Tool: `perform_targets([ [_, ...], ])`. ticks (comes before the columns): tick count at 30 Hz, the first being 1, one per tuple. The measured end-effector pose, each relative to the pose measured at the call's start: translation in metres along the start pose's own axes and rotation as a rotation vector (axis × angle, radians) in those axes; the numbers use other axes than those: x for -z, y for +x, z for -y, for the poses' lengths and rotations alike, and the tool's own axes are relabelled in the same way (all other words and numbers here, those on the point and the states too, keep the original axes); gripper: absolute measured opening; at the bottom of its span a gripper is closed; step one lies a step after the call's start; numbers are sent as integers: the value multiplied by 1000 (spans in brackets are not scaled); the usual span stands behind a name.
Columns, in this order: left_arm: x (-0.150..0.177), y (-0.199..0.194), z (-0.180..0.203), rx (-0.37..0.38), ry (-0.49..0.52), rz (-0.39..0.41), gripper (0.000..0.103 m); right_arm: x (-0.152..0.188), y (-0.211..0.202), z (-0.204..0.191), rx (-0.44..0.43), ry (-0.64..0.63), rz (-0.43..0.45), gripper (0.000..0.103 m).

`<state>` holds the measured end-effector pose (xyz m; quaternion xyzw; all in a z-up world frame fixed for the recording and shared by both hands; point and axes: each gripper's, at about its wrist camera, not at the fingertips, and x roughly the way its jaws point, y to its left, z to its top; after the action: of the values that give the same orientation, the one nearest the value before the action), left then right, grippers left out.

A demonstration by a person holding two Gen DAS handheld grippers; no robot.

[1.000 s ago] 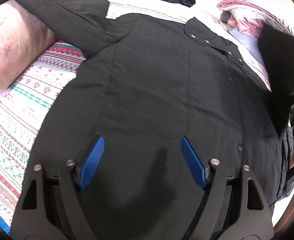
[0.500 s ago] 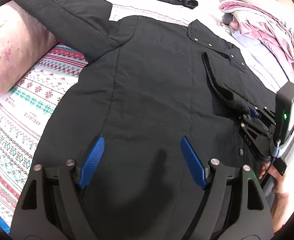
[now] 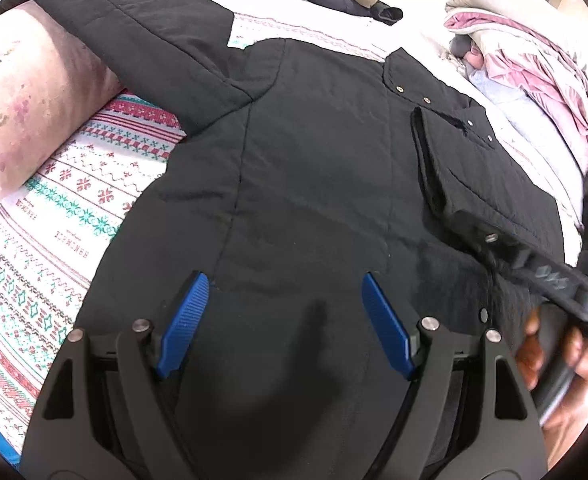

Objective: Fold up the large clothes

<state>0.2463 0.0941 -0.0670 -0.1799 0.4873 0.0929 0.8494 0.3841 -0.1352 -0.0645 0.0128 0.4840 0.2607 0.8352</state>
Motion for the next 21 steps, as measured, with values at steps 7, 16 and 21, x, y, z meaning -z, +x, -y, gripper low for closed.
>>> perform_targets([
  [7,-2,-9,-13,27,-48,10,79,6,-25,-29,235,-4,-38,73],
  [16,-17,-27,-37,55,-77,41,79,67,-144,-71,314,66,138,74],
  [21,-42,-61,-72,27,-147,145,79,96,-160,-115,255,41,185,82],
])
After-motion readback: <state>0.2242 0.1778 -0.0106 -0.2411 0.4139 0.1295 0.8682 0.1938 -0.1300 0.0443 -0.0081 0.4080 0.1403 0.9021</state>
